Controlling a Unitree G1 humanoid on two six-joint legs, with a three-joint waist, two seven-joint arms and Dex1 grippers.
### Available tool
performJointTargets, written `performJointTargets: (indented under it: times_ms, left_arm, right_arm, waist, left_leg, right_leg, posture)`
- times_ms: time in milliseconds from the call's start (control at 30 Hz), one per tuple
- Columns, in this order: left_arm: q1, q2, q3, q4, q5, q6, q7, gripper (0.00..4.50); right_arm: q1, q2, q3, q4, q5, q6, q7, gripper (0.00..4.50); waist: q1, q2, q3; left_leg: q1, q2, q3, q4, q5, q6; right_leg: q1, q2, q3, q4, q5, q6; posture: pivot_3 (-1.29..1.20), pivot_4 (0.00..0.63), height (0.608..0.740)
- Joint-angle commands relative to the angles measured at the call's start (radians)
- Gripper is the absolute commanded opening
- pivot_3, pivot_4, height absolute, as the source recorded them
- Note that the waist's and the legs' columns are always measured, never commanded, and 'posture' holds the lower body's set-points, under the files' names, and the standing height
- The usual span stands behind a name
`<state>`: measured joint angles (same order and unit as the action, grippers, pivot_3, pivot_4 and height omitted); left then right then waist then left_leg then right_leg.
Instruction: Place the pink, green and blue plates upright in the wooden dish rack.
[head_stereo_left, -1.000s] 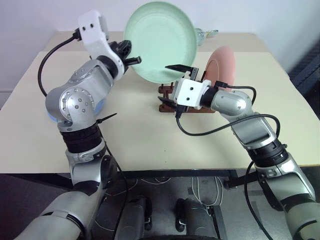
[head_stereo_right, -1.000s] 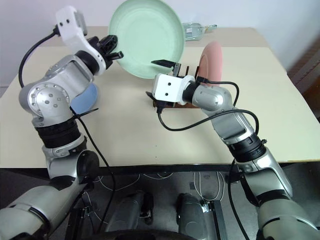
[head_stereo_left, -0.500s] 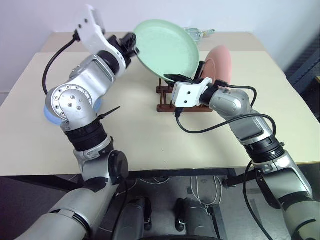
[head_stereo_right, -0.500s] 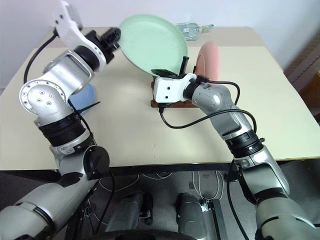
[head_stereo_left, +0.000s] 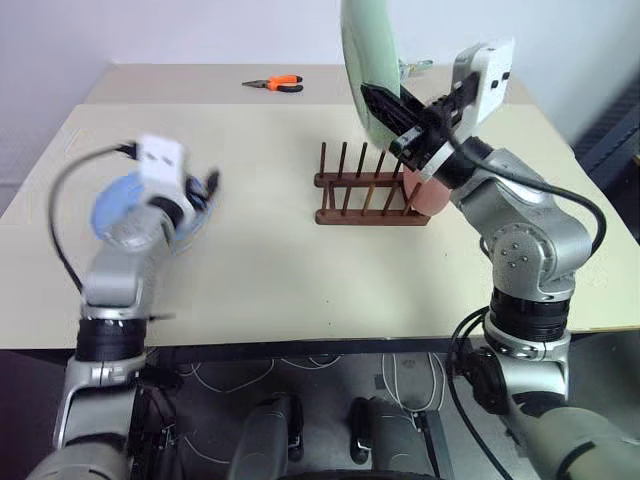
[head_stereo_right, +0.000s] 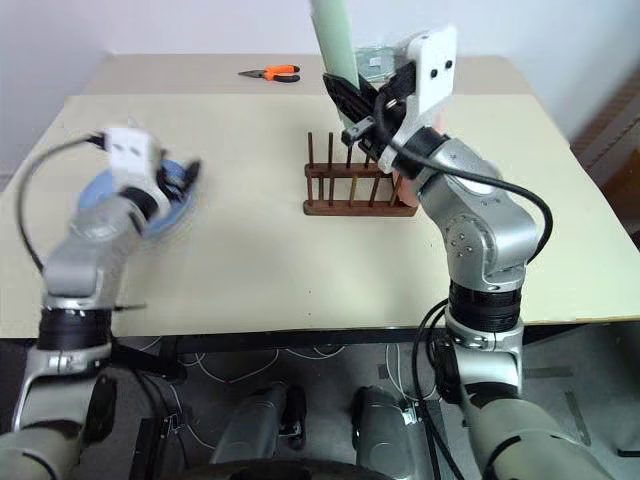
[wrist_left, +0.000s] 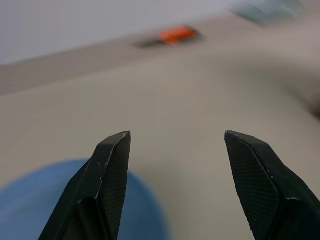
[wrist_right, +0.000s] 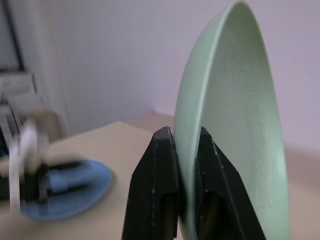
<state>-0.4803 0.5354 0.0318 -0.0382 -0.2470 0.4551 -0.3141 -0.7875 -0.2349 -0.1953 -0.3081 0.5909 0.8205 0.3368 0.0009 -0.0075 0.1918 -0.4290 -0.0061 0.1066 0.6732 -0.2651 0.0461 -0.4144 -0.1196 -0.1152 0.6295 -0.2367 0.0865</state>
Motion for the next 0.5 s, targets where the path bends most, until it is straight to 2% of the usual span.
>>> performJointTargets:
  times_ms: [33, 200, 500]
  left_arm:
    - [0.064, -0.005, -0.043, -0.120, -0.046, -0.081, -0.161, 3.04]
    - [0.115, -0.025, -0.044, -0.197, -0.121, -0.031, -0.259, 3.04]
    - [0.131, -0.032, -0.041, -0.224, -0.115, 0.006, -0.266, 3.04]
  right_arm:
    - [-0.032, 0.039, -0.086, -0.024, 0.096, 0.115, -0.134, 0.00]
    - [-0.034, 0.051, -0.116, 0.011, 0.124, 0.152, -0.209, 0.00]
    - [-0.068, 0.054, -0.149, 0.072, 0.195, 0.166, -0.263, 0.00]
  waist:
    - [-0.006, 0.000, 0.000]
    - [-0.020, 0.001, -0.001]
    - [-0.014, 0.002, -0.001]
  left_leg:
    - [0.000, 0.000, 0.001, -0.004, 0.000, -0.001]
    - [-0.003, 0.001, 0.003, -0.008, 0.005, -0.001]
    - [-0.003, 0.001, 0.005, -0.007, 0.006, 0.000]
  right_leg:
    - [-0.002, -0.001, 0.001, 0.000, 0.000, 0.000]
    - [-0.009, 0.002, 0.001, 0.003, -0.001, -0.004]
    - [-0.009, 0.004, 0.001, 0.004, -0.001, -0.004]
  posture:
    - [0.00, 0.150, 0.740]
    - [0.00, 0.150, 0.740]
    - [0.00, 0.150, 0.740]
